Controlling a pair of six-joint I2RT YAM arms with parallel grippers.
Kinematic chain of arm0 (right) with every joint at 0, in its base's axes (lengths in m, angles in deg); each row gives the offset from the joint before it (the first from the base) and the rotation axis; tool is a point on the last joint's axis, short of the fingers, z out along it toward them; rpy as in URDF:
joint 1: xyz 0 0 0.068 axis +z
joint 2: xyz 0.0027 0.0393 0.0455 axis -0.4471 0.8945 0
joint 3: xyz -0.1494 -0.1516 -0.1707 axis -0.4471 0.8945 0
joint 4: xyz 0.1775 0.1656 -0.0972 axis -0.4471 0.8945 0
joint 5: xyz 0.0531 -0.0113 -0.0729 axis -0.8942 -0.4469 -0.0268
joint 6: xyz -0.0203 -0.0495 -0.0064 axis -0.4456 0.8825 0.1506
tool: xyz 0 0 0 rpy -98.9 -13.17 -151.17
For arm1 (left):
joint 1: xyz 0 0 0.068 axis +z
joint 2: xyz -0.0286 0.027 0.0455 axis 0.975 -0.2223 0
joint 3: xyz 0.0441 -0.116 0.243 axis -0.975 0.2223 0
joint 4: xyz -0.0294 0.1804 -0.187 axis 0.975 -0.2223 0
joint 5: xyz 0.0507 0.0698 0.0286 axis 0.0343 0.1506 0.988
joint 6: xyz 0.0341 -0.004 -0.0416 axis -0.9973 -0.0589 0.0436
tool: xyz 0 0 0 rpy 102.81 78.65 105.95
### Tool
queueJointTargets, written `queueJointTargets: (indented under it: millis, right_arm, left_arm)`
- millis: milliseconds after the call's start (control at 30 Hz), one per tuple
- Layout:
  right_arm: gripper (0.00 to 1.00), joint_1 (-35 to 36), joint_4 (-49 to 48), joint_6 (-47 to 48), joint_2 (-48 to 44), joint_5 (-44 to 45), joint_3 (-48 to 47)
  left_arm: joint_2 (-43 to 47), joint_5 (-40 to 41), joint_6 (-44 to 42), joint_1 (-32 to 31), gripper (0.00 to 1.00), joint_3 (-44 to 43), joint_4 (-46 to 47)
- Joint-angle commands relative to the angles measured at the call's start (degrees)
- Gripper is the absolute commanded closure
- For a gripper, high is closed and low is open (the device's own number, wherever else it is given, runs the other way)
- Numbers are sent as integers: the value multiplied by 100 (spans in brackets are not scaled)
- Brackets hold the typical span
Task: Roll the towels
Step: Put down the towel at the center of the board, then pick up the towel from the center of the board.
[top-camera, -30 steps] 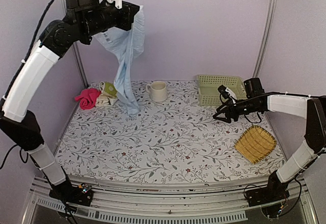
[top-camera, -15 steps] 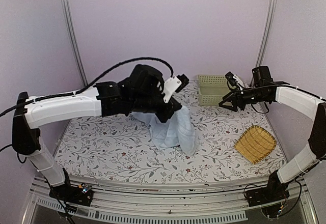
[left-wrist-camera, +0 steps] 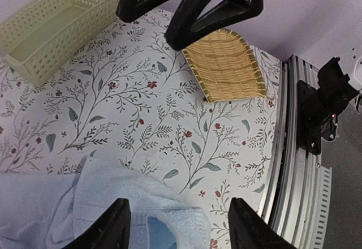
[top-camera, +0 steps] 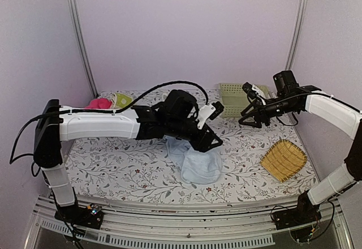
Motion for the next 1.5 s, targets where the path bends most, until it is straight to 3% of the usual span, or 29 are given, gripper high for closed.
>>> queueJointTargets:
  millis: [0,100,233,400,467,633,733,900,1133,1267,1400,1467]
  right_arm:
    - [45,104,363,399,-106,84,-155]
    - [48,452,406,651,-87,330,-83]
    - [49,1545,386,979,57,1258,28]
    - [43,2844,99,928,690,1862,-157]
    - [40,3226,-159,835,1085,2203,-157]
    - [33,3681,-464,634,2030,2838,-603]
    - [31,3693,-433,340,2507,3168,-890]
    - [32,3693,-538,240,2678,3546,-773]
    - [59,3603,-574,197,2555,3400,-517]
    - [76,3485,-495,205,2406,3256,-559]
    - [92,3302,-349,214,2246,3137,-615]
    - [97,3171,-294,214,2164,3030,-657]
  left_arm:
    - [865,337,-195,243,35,461,232]
    - [1418,422,71,717,34,1079,124]
    - [1902,980,1067,1445,36,1876,-222]
    - [2278,726,2173,2420,39,2952,-167]
    - [2284,756,2492,2676,45,3102,-140]
    - [1600,1290,2675,3153,52,2640,-217]
    - [853,1783,2552,3278,48,1913,-597]
    - [-234,1315,2641,3713,47,934,-804]
    - [-1615,940,2516,4061,49,-299,-944]
    - [-2383,867,2364,4083,56,-1156,-1388]
    - [-2595,761,2369,4082,72,-1367,-1301]
    - [-2638,662,2355,4078,86,-1436,-1285]
